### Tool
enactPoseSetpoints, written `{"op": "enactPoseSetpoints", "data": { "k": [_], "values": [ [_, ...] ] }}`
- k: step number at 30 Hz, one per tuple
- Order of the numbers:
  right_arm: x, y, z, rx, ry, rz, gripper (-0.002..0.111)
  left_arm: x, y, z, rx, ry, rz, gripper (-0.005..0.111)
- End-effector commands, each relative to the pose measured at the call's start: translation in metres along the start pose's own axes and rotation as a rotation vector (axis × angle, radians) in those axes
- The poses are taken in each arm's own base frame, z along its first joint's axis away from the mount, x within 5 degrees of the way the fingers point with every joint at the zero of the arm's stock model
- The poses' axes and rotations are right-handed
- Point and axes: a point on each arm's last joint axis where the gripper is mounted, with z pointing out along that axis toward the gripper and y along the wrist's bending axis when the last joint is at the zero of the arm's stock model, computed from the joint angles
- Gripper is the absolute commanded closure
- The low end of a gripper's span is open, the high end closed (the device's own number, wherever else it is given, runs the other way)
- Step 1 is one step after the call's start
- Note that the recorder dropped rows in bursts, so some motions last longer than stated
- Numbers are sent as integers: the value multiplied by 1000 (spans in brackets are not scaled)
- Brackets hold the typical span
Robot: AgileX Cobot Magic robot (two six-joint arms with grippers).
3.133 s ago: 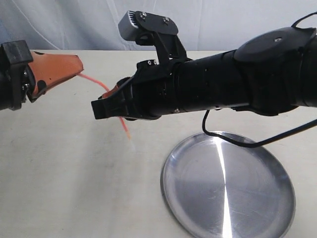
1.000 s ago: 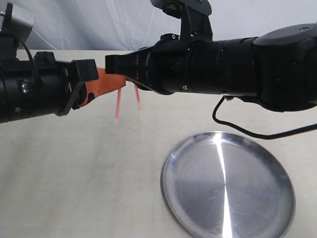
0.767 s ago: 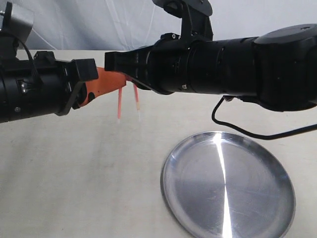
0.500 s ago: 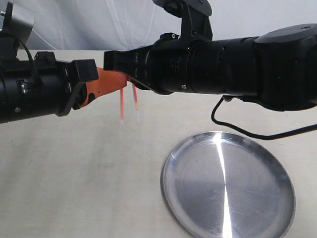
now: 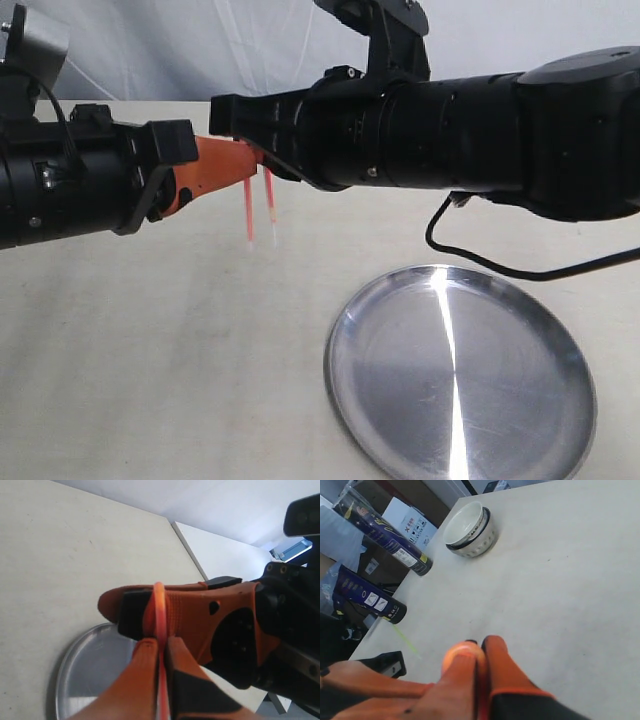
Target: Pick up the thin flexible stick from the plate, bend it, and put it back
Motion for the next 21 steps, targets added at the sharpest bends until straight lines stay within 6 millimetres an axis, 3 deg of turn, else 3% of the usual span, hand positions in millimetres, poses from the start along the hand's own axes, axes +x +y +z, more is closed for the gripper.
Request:
{"op": "enactPoseSetpoints", "data": {
  "k": [1,10,21],
  "values": [
    [-9,13,-9,-86,-19,46,109,13,-3,4,62,88,31,106],
    [-13,22,-10,-145,-13,36,109,12,-2,20,97,147,9,106],
    [-13,19,-10,-121,-24,36,109,7,-5,23,102,134,43,106]
  ]
}}
